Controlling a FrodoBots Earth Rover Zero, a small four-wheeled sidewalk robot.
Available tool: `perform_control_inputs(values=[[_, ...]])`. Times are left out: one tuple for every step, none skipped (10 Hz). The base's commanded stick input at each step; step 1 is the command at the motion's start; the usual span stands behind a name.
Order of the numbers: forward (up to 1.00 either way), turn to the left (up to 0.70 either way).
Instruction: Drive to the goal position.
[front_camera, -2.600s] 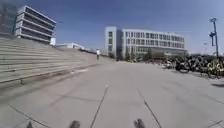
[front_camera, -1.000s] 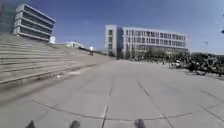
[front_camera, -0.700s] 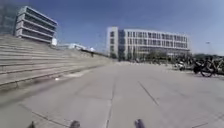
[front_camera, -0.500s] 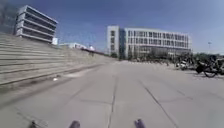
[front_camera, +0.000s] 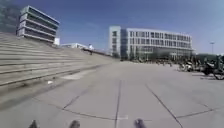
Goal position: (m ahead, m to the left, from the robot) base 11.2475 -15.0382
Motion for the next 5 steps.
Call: perform_control_inputs(values=[[0.70, 0.00], [0.70, 0.00], [0.70, 0.00], [0.70, 0.00], [0.70, 0.00]])
